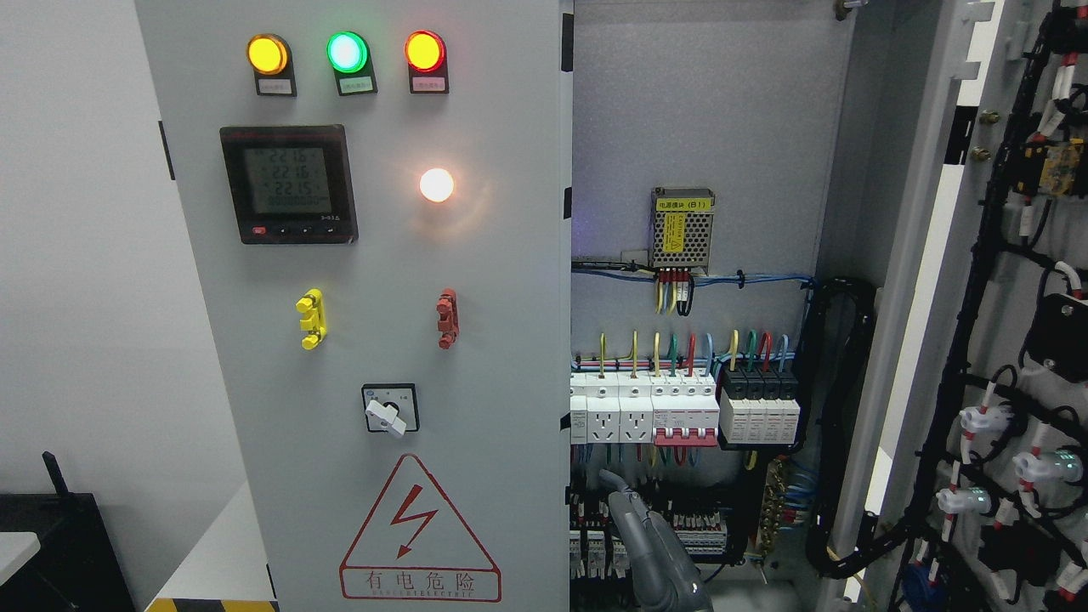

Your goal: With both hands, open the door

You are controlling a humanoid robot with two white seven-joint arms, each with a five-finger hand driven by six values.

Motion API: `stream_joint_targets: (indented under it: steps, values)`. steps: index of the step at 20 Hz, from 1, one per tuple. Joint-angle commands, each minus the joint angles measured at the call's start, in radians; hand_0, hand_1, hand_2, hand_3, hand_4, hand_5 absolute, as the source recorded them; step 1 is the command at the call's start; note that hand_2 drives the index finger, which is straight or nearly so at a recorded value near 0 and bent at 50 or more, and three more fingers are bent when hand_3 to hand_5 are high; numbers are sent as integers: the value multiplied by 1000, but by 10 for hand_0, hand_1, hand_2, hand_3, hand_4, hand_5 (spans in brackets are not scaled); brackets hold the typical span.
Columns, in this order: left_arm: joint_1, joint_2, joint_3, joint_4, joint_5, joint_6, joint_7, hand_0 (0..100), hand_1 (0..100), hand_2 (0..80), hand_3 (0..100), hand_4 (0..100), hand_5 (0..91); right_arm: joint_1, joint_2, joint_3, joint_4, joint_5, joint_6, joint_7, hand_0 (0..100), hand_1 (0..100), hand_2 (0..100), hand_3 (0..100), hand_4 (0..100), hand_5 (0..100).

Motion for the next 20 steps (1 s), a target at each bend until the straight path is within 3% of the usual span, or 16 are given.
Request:
stream_joint_targets:
  steps: [1,15,18,20]
  values:
    - [0,-1,0,15,0,0,0,0,0,0,0,0,0,-17,-1,4,41,-27,5,0,382,0,0,0,0,0]
    - [0,1,0,15,0,0,0,0,0,0,0,0,0,-48,-8,5,41,-61,5,3,382,0,0,0,0,0]
    - [0,1,0,15,0,0,0,0,0,0,0,0,0,-48,-8,18,41,-61,5,38,382,0,0,0,0,0]
    - [0,1,0,15,0,0,0,0,0,0,0,0,0,-48,-8,19,41,-61,5,40,382,0,0,0,0,0]
